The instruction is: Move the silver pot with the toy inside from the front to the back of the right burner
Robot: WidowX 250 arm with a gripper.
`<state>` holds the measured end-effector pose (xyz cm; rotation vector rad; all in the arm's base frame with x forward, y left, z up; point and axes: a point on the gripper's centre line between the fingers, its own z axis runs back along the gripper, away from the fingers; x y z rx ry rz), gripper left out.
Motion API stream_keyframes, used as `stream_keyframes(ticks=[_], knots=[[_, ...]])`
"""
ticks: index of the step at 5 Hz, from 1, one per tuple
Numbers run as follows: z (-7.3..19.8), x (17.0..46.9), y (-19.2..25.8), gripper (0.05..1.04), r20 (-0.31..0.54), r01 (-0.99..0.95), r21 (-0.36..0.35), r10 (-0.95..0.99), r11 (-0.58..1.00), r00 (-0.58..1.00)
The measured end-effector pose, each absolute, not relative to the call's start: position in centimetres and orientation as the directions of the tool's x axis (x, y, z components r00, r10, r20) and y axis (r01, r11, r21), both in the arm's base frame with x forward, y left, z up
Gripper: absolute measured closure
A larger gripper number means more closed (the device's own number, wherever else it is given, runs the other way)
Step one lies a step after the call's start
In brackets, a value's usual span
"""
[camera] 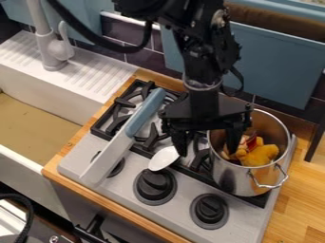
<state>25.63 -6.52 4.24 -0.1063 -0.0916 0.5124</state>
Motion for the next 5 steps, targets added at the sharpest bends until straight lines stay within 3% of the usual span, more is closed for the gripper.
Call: stream_keyframes(ticks=[1,3,4,5], knots=[[3.32,25.47,-6.41,0.135,0.040,-0.490,-0.087,0.494,0.867,0.868],[3.17,25.64,-6.55,0.688,0.072,-0.447,-0.076,0.452,0.891,0.889],[3.17,25.54,-6.55,0.911,0.066,-0.441,-0.074,0.445,0.895,0.893],[3.24,25.64,-6.39,1.018,0.070,-0.431,-0.074,0.436,0.899,0.897]])
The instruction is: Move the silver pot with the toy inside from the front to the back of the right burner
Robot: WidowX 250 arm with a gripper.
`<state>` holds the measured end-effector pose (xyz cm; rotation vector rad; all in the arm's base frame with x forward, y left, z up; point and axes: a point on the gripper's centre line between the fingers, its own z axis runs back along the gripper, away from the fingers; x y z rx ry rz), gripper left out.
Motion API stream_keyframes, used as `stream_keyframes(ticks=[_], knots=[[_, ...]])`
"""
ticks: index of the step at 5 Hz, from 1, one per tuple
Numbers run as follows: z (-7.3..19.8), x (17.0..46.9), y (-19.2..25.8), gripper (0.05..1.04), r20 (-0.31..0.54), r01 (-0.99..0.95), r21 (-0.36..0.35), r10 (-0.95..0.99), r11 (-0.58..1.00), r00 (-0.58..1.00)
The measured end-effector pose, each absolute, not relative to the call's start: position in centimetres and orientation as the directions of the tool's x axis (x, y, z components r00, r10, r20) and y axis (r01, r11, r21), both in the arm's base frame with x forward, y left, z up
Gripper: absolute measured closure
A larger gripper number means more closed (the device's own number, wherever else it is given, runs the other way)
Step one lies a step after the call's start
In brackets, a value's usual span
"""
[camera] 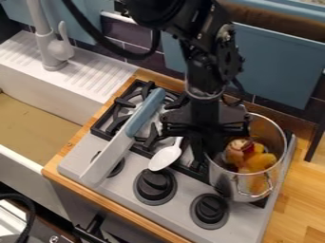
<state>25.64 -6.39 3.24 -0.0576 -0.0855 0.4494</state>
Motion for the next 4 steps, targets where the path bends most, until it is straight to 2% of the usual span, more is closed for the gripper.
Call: stream_keyframes(ticks=[1,2,4], knots=[[3.6,26.3,-5.7,1.028,0.112,-0.398,-0.035,0.400,0.917,0.910],[4.5,28.2,-5.2,1.028,0.199,-0.322,0.021,0.312,0.946,0.929],[4.9,30.6,-3.2,1.028,0.223,-0.389,0.014,0.377,0.921,0.899]])
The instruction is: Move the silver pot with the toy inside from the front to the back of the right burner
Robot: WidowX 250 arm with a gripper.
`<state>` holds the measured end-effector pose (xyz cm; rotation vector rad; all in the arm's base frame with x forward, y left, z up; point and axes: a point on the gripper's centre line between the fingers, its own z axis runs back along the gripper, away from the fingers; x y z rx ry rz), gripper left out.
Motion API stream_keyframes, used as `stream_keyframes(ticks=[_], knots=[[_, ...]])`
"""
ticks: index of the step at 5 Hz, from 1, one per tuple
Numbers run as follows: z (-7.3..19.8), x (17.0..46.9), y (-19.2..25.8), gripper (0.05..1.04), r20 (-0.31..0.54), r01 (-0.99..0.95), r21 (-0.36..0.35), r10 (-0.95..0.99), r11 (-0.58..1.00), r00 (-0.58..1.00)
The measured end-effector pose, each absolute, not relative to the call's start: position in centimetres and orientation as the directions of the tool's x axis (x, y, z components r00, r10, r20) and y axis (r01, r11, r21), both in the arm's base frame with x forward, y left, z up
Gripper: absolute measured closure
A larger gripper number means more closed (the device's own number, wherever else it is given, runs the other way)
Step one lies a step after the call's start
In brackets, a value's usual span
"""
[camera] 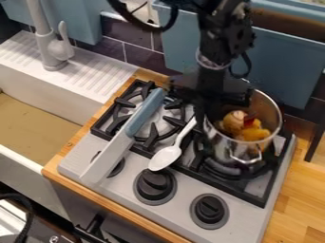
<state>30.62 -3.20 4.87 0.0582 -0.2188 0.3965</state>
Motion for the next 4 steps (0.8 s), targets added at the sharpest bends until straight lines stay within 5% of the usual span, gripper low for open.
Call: stream_keyframes(ticks=[4], knots=[[3.98,31.09,-3.13,1.023,0.199,-0.416,-0.037,0.415,0.908,0.888]])
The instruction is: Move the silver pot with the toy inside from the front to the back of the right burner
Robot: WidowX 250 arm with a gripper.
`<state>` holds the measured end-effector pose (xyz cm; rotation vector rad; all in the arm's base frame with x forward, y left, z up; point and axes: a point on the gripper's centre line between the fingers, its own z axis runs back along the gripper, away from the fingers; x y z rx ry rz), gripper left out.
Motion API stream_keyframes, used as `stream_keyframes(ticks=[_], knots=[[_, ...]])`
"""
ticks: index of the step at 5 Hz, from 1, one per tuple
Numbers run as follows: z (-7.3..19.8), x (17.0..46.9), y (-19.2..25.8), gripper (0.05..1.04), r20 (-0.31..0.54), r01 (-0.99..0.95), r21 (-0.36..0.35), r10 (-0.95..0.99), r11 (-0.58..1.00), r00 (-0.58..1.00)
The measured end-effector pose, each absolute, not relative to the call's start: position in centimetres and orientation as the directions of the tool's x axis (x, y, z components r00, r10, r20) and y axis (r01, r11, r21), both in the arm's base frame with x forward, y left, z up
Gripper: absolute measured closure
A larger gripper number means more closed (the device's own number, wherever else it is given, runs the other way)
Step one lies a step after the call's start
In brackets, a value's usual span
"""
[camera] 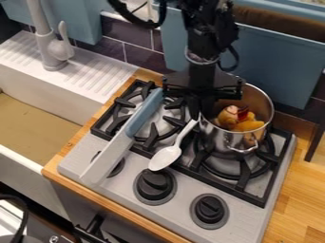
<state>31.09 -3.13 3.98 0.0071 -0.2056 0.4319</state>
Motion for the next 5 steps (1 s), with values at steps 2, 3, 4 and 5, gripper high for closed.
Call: stream_keyframes(ticks=[2,3,4,5], knots=[[4.0,30.8,-2.9,0.824,0.177,-0.444,-0.027,0.441,0.896,0.880],[4.7,30.7,-2.4,0.565,0.162,-0.476,0.011,0.468,0.880,0.869],[6.6,30.9,-2.0,0.264,0.183,-0.502,-0.048,0.501,0.864,0.846],[7.5,30.8,-1.7,0.085,0.155,-0.530,-0.073,0.535,0.845,0.830]])
